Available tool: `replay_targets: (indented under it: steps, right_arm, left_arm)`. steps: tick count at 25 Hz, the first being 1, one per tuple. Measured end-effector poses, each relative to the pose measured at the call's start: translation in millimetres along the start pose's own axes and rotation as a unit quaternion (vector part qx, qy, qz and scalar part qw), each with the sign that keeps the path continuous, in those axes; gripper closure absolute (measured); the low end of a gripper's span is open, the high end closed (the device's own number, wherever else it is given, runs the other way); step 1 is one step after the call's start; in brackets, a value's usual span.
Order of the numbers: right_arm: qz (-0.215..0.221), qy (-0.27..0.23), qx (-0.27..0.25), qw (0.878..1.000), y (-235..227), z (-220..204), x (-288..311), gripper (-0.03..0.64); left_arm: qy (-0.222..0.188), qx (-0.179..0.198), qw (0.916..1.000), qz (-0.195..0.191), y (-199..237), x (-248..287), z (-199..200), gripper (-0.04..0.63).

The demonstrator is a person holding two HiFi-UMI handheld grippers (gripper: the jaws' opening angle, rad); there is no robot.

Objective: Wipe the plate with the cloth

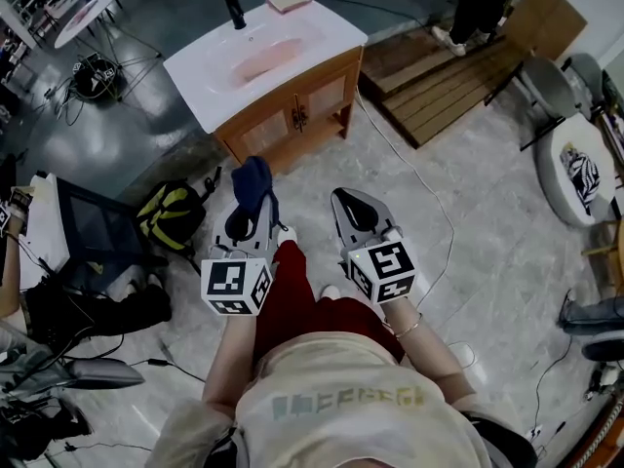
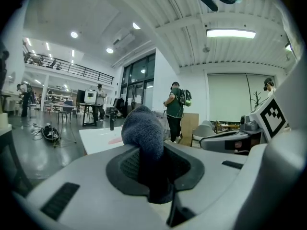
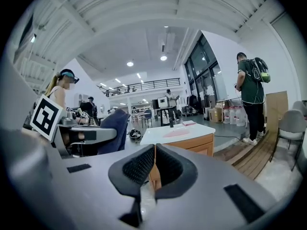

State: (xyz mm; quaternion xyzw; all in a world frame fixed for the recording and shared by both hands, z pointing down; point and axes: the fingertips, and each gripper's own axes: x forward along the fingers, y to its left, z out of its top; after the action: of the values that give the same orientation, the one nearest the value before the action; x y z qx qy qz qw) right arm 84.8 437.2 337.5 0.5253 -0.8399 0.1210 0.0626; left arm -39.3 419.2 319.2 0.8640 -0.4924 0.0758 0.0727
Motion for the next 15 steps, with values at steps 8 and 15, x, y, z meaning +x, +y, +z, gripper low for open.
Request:
replay_targets:
  steps: [8, 15]
  right_arm:
    - [0.001, 0.013, -0.013, 1.0, -19.0, 15.2, 86.0, 0.578]
    - [0.003, 0.034, -0.011, 0.999, -37.8, 31.1, 186.0, 0.578]
  left_arm:
    - [-0.002, -0.015, 0.9999, 0.0, 70.4, 72.1, 9.9, 0.515]
    - [0.016, -0.032, 0.9993, -0.009, 131.3, 144.3, 14.3, 0.515]
